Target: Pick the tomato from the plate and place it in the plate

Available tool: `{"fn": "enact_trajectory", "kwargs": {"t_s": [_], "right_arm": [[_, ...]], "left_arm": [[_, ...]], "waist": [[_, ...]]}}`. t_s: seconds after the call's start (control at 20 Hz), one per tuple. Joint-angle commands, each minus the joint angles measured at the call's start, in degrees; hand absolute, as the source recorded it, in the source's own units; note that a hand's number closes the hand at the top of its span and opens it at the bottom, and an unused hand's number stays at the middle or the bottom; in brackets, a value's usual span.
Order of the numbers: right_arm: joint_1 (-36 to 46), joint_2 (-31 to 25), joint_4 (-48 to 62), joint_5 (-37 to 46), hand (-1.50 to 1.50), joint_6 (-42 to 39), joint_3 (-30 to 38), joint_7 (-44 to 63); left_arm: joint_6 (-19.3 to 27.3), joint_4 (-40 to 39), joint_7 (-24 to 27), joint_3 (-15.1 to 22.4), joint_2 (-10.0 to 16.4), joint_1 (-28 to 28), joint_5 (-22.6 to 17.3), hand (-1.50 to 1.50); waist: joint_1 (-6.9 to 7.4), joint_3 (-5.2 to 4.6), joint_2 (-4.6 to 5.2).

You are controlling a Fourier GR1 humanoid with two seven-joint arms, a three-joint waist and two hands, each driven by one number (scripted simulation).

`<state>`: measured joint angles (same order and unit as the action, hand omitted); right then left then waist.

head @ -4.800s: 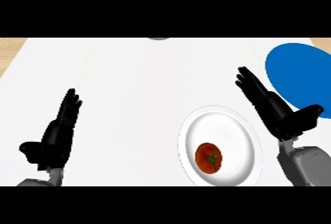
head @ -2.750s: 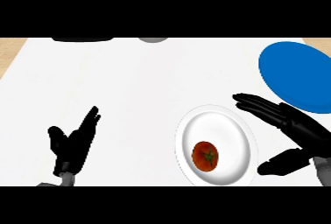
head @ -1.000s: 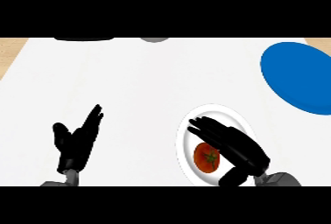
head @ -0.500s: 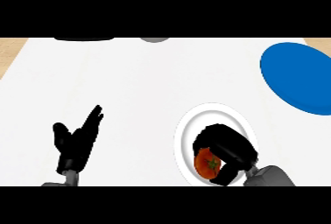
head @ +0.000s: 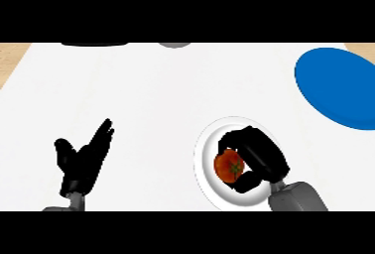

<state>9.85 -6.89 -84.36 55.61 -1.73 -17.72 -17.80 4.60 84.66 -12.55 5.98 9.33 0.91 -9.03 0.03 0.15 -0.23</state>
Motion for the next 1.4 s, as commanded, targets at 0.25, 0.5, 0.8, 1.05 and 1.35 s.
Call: {"fn": "enact_trajectory", "kwargs": {"t_s": [0.25, 0.5, 0.8, 1.05, 1.35], "right_arm": [[10.18, 6.78, 3.01, 8.24, 1.50, 17.06, 16.32, 39.03], [19.73, 6.85, 4.85, 16.41, 1.50, 26.30, 15.84, 58.54], [29.81, 6.88, 15.71, 24.43, 1.50, 37.70, 18.53, 73.59], [30.29, 6.88, 19.46, 20.84, 1.50, 48.61, 24.42, 70.03], [28.40, -1.26, 27.12, 14.90, 1.50, 55.23, 30.69, 60.62]], "left_arm": [[-0.11, -0.01, -0.74, 0.84, -0.53, 1.19, 0.07, 0.00], [-0.67, -2.57, -0.86, 1.31, -0.98, -0.78, 0.43, 0.00], [1.55, -2.66, -0.14, 4.20, -4.35, -0.56, 2.80, 0.00], [-2.23, -2.33, -1.10, -1.15, 0.76, -1.52, -0.50, 0.00], [-1.06, -4.02, 2.81, 1.17, -2.74, 1.27, 1.41, 0.00]], "waist": [[1.06, -0.37, 0.60], [1.80, -0.31, 0.69], [1.95, -0.18, 0.73], [1.08, -0.11, 0.63], [0.86, -0.10, 0.68]]}}
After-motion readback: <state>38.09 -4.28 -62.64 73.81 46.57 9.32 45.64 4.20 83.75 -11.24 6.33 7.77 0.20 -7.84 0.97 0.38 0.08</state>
